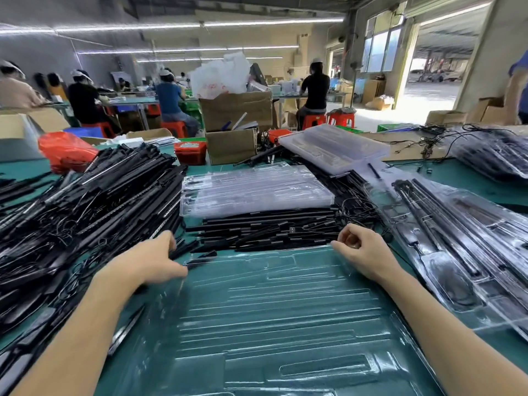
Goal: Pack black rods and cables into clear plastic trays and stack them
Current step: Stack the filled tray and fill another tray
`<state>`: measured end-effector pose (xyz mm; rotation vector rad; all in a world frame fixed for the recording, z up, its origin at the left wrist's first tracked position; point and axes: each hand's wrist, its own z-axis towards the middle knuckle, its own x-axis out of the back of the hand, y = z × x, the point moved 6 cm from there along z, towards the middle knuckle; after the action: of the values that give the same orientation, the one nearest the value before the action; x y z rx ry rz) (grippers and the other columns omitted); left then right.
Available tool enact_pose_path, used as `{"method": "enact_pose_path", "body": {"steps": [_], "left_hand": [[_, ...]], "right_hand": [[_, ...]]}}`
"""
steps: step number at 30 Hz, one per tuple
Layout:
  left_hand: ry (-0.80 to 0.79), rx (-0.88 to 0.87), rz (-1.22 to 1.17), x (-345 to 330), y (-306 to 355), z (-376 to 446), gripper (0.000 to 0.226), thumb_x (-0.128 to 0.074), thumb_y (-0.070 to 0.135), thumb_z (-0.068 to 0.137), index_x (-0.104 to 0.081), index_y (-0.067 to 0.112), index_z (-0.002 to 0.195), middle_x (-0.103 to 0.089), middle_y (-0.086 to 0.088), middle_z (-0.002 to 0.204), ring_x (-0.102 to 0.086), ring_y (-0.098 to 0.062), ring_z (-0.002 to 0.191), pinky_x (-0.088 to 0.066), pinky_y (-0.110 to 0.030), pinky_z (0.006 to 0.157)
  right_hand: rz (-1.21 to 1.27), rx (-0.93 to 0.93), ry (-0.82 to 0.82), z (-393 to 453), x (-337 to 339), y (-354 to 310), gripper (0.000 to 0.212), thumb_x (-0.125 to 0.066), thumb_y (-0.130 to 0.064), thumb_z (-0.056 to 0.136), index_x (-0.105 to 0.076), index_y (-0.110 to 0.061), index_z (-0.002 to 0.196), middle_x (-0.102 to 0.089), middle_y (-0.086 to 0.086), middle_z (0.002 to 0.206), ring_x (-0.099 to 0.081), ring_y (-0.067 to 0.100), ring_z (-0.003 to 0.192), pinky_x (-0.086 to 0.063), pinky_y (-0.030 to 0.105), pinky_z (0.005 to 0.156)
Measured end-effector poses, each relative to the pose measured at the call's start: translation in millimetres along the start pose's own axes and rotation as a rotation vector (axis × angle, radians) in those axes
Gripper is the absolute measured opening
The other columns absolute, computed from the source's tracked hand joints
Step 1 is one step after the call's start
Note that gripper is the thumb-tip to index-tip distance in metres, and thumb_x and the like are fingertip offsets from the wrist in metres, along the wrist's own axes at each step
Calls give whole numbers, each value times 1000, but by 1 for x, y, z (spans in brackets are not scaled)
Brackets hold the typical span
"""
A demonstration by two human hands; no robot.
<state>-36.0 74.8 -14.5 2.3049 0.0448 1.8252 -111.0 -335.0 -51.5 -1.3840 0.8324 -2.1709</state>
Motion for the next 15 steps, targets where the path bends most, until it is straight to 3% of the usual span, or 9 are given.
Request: {"method": "enact_pose_path", "body": {"steps": [3,7,10,15], "left_hand": [[20,-62,-115,-5,20,8,25,-59,45,95,-56,23,106,-65,3,92,-62,-11,79,-47,-28,70],[129,-38,-165,-17,22,19,26,-56,46,98,-61,22,90,-70,-4,81,-64,-17,70,-51,-32,79],[160,-54,-131,-21,25,23,20,-59,41,97,-61,23,90,-71,-4,81,-60,-19,69,-48,-33,91],[117,-74,-141,-15,28,26,14,-68,34,94,-66,22,88,-70,0,90,-62,-16,73,-52,-29,73]], "right_hand": [[70,17,-47,1,2,2,6,-78,-25,83,-72,-26,81,-64,7,67,-51,9,59,-45,30,64],[72,57,-124,-1,2,-1,5,-81,-23,82,-77,-25,80,-68,20,80,-56,29,65,-47,38,66],[85,78,-127,-1,3,-1,9,-82,-19,80,-77,-26,81,-66,21,80,-51,16,64,-44,33,65],[87,81,-153,-4,1,-1,7,-81,-20,82,-77,-25,85,-66,16,78,-50,11,62,-43,26,63]]}}
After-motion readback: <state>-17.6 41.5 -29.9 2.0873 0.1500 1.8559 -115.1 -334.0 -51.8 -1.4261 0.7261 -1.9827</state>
